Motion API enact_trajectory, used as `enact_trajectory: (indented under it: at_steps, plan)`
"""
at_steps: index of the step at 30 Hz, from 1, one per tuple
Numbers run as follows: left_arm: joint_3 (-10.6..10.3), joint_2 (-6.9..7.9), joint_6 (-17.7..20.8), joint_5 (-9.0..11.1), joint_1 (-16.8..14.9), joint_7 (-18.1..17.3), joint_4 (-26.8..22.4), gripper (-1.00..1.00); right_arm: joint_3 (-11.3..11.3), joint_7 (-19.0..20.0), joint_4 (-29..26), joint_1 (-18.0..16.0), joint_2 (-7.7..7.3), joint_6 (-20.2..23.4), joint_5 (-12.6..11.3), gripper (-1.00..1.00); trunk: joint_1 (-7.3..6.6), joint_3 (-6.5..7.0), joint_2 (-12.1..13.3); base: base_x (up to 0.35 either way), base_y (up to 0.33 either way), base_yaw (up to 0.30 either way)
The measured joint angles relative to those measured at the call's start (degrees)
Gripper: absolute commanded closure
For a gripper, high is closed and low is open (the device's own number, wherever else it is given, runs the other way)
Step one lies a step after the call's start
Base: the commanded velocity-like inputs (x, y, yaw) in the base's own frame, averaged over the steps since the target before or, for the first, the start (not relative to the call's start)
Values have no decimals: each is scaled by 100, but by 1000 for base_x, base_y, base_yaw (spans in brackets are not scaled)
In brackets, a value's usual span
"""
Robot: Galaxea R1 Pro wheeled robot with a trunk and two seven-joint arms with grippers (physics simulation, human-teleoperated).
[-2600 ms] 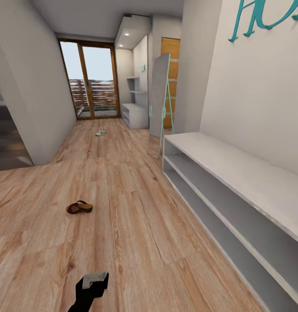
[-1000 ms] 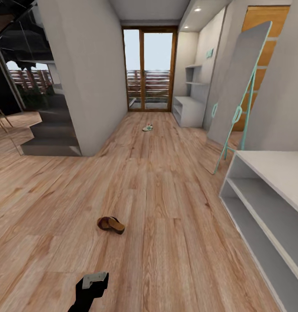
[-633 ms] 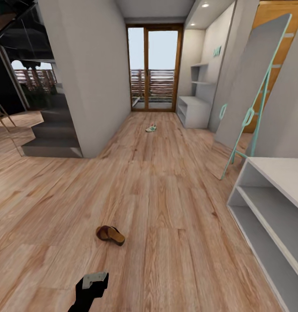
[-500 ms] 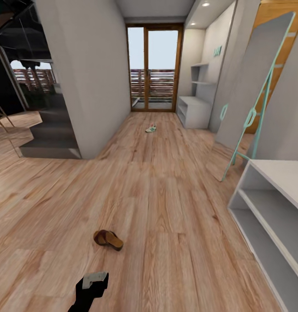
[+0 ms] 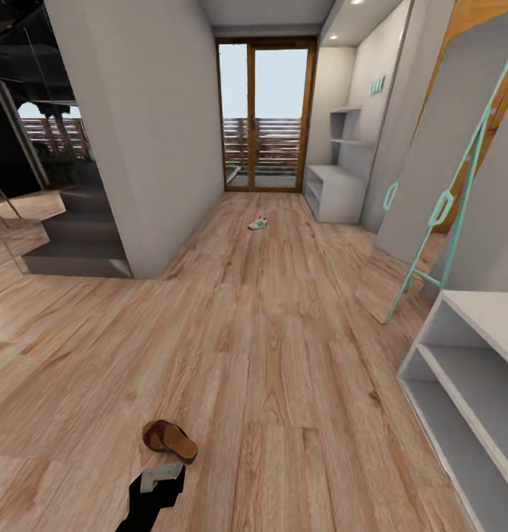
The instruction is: Pick up the two gym shoes and the two sandals from the corridor floor and place them onto the hallstand (shoe rack) in the corridor, making sure they are on the rack and not on the floor. Arrange them so the two gym shoes are next to each other and the two sandals are next to each other.
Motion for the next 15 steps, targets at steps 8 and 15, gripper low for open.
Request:
enact_trajectory:
  at_steps: [8, 15]
  plan:
    - [0, 0, 2, 0, 0, 0, 0, -100, 0, 0, 0, 0, -2, 0, 0, -100, 0, 0, 0, 290, -167, 271]
    - [0, 0, -4, 0, 0, 0, -1, -100, 0, 0, 0, 0, -1, 0, -1, -100, 0, 0, 0, 283, -171, 287]
